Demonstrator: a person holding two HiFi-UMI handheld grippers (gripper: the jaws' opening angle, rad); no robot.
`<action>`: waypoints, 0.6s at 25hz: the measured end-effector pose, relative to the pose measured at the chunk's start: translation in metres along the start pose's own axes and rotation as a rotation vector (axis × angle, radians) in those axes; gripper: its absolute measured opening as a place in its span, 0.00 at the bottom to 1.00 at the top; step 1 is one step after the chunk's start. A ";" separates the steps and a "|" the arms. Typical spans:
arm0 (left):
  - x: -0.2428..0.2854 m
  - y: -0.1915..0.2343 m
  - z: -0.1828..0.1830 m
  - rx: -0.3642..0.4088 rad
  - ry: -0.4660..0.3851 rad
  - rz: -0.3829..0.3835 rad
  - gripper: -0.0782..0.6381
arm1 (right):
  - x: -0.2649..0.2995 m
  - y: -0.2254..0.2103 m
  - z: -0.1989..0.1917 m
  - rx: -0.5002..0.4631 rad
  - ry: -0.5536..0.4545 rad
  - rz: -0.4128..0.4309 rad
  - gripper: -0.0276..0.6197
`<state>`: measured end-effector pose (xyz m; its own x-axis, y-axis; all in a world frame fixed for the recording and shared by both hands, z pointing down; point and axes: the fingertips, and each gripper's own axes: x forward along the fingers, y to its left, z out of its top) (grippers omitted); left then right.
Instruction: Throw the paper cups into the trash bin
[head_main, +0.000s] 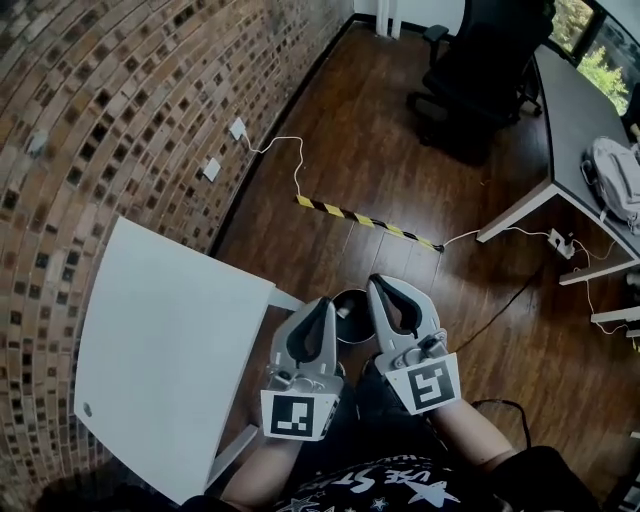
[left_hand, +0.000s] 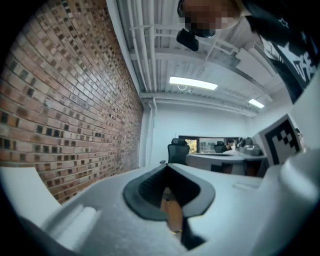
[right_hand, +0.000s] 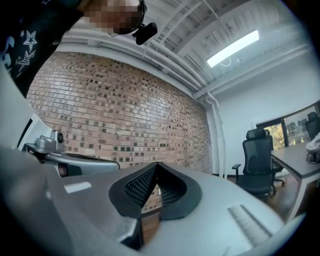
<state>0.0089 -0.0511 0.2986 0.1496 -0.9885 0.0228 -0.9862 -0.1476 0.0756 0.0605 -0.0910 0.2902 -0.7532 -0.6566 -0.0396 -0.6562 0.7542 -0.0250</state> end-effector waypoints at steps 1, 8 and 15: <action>-0.003 0.000 0.010 0.003 -0.013 0.003 0.12 | 0.000 0.002 0.011 -0.009 -0.016 0.004 0.05; -0.012 -0.006 0.050 0.031 -0.082 -0.010 0.12 | -0.003 0.007 0.056 -0.058 -0.092 0.012 0.05; -0.015 -0.013 0.051 0.030 -0.068 -0.044 0.12 | -0.005 0.008 0.065 -0.055 -0.110 -0.020 0.05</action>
<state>0.0154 -0.0361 0.2462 0.1885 -0.9809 -0.0478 -0.9806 -0.1906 0.0450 0.0626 -0.0812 0.2255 -0.7325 -0.6643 -0.1490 -0.6747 0.7376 0.0282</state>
